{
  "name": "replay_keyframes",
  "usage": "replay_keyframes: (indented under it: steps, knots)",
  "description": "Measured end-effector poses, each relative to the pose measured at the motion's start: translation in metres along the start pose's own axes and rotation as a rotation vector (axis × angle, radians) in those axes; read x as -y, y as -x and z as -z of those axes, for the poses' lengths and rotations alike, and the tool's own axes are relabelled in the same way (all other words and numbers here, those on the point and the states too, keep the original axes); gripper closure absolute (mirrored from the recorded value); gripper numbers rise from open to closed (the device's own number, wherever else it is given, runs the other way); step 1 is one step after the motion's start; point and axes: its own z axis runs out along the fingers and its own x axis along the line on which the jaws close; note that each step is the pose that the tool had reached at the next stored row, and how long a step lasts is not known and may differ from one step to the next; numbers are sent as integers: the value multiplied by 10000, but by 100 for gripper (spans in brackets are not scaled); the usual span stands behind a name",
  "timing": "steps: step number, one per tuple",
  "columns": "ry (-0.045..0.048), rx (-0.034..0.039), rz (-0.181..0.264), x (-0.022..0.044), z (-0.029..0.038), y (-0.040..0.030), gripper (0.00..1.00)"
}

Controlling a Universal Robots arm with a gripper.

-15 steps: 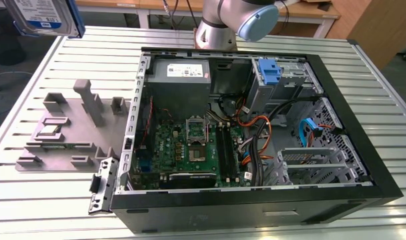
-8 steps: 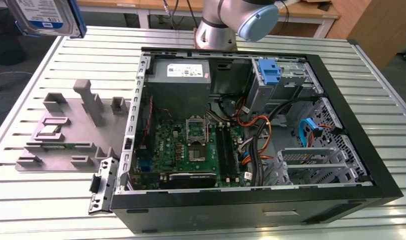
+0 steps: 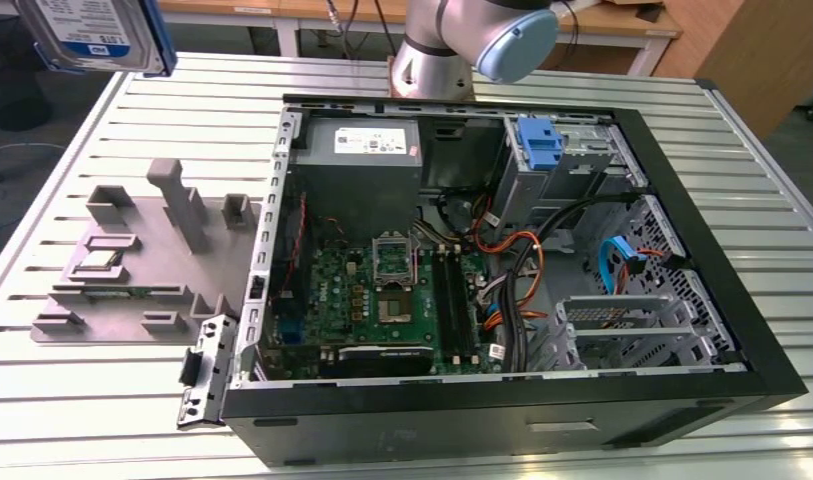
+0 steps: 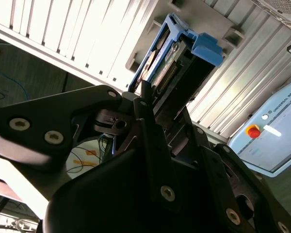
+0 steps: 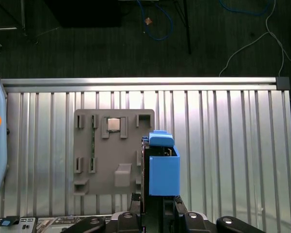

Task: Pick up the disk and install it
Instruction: 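Pick up the disk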

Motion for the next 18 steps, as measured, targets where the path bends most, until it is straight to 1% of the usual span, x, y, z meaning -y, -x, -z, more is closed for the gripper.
replay_keyframes:
  steps: [18]
  knots:
    - [-1,0,0,67,4,2,65]
